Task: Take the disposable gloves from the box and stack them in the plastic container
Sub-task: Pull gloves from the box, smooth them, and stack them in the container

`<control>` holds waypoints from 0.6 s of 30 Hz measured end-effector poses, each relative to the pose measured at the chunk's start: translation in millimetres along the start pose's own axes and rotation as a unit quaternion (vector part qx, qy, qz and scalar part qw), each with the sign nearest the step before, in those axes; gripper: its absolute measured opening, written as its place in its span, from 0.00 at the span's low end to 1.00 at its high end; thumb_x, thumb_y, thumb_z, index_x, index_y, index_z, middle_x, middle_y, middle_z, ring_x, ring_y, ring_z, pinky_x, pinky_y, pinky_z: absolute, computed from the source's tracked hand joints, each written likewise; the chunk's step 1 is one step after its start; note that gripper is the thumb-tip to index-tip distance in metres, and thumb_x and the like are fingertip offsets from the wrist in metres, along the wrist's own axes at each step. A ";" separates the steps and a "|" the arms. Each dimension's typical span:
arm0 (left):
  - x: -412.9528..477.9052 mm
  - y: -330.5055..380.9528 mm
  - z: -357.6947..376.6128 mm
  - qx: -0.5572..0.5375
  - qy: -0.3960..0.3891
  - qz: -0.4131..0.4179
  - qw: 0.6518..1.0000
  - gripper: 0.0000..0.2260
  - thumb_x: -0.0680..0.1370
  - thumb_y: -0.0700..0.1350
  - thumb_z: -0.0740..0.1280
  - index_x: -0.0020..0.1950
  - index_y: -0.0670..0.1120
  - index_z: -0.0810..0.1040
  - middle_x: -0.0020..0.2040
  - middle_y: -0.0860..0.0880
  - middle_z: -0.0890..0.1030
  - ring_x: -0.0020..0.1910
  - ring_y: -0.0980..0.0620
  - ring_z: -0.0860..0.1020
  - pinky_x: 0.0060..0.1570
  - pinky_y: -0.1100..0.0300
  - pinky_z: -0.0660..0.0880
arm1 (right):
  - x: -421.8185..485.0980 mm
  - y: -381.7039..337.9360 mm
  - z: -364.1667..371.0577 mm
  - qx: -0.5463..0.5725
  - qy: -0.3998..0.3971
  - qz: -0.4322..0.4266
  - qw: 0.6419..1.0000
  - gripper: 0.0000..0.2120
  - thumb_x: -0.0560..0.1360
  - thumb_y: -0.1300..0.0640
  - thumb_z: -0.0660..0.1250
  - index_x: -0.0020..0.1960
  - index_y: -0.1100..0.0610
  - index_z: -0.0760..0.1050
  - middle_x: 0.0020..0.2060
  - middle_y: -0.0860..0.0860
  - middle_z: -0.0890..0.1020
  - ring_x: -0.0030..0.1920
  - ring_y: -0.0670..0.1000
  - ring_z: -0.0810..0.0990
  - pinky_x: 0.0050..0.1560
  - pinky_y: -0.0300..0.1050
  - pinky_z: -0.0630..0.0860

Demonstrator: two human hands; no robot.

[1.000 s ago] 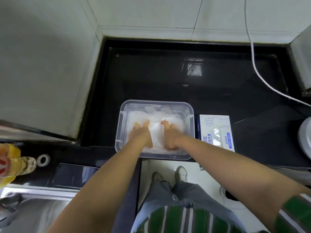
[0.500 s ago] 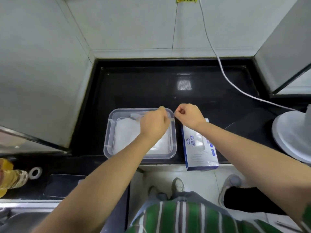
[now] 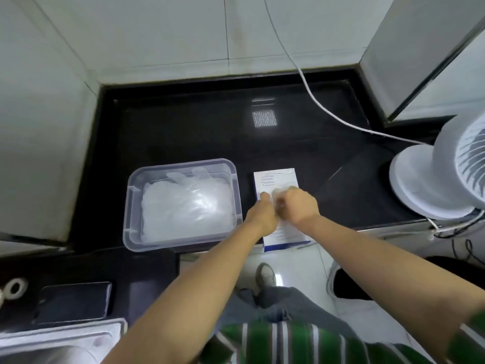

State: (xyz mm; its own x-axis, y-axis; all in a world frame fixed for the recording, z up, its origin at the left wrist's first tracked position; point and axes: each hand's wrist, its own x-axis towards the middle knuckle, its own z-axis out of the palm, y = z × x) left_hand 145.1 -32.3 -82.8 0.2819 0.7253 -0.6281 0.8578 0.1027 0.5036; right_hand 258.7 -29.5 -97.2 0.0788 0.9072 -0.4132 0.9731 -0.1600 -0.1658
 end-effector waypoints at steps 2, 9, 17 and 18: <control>4.6 -2.6 0.2 -0.004 -0.005 -0.003 1.000 0.18 0.79 0.36 0.59 0.67 0.40 0.58 0.50 0.39 0.76 0.43 0.42 0.75 0.39 0.52 0.70 | 2.5 3.2 0.3 0.035 -0.005 0.031 0.999 0.08 0.73 0.59 0.63 0.46 0.56 0.81 0.42 0.51 0.80 0.38 0.54 0.78 0.38 0.42 0.71; 11.8 -3.7 -0.6 0.015 -0.034 -0.019 0.999 0.26 0.76 0.32 0.65 0.69 0.43 0.55 0.42 0.45 0.72 0.38 0.51 0.74 0.32 0.58 0.73 | 8.2 6.1 -12.1 0.214 -0.025 -0.003 0.977 0.13 0.76 0.61 0.62 0.33 0.56 0.73 0.34 0.49 0.76 0.36 0.52 0.75 0.37 0.43 0.74; 18.0 -1.5 -4.0 -0.014 -0.075 -0.043 0.996 0.32 0.76 0.32 0.66 0.73 0.44 0.52 0.54 0.42 0.74 0.48 0.47 0.76 0.46 0.56 0.77 | 18.1 9.0 -52.4 0.566 0.086 0.022 0.820 0.10 0.78 0.58 0.58 0.38 0.56 0.68 0.36 0.52 0.71 0.39 0.49 0.70 0.44 0.44 0.70; 18.9 -0.9 -4.4 -0.025 -0.081 -0.049 0.995 0.31 0.76 0.32 0.67 0.73 0.44 0.53 0.54 0.42 0.74 0.48 0.46 0.77 0.48 0.56 0.77 | 18.5 8.8 -57.4 0.588 0.099 0.020 0.802 0.09 0.78 0.58 0.57 0.38 0.56 0.67 0.35 0.52 0.70 0.38 0.49 0.69 0.42 0.44 0.70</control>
State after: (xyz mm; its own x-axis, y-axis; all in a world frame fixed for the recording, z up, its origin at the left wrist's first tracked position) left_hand 147.7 -15.6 -92.6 0.2663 0.5919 -0.7608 0.8630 0.2051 0.4616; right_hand 281.1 8.1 -54.9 0.2511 0.9172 -0.3092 0.0996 -0.3423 -0.9343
